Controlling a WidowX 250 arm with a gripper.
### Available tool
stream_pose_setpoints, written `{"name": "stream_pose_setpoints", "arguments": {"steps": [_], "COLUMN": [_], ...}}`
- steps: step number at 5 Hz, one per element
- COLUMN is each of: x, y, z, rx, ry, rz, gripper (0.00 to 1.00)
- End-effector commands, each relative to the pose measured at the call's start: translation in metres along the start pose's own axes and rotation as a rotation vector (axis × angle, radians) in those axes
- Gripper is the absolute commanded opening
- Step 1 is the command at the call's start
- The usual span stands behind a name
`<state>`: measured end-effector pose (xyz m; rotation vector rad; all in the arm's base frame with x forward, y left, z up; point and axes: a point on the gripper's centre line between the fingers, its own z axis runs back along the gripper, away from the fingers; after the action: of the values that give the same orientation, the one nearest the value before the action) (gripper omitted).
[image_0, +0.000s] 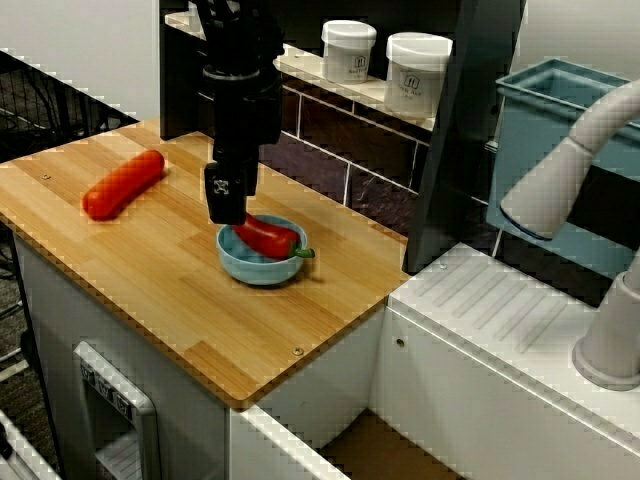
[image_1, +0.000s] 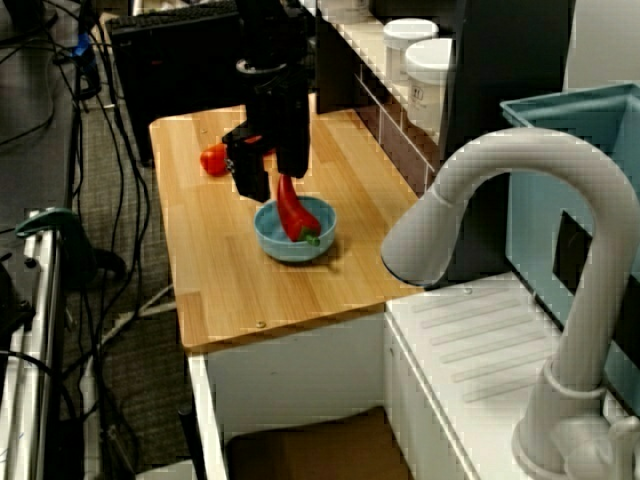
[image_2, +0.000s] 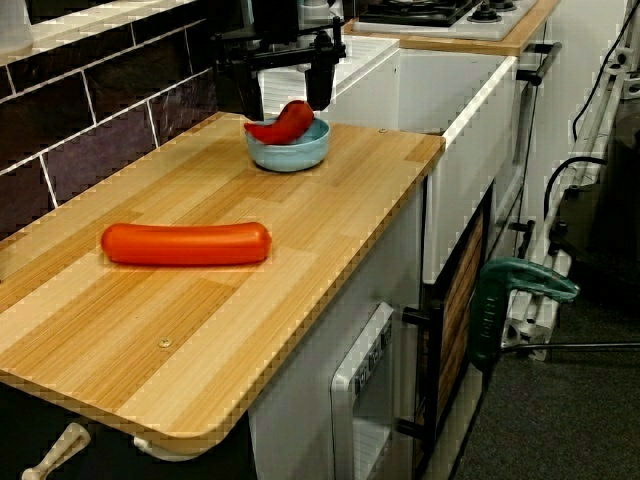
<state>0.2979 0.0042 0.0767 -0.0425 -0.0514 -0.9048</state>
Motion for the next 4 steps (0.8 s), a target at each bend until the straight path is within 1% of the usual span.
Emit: {"name": "stream_pose_setpoints", "arguments": {"steps": [1,2,3,4], "x": [-0.004,-0.003,-0.004,-0.006], "y": [0.004,0.005,0.007,0.011], "z": [-0.009,-0.015,-0.017,-0.023], "rx": [0.012,0.015,0.009,-0.006], "ry": [-0.02,-0.016,-0.017,-0.025], "rz": [0.046,0.064,0.077,0.117], "gripper": [1.0,1.0,1.0,0.4]}}
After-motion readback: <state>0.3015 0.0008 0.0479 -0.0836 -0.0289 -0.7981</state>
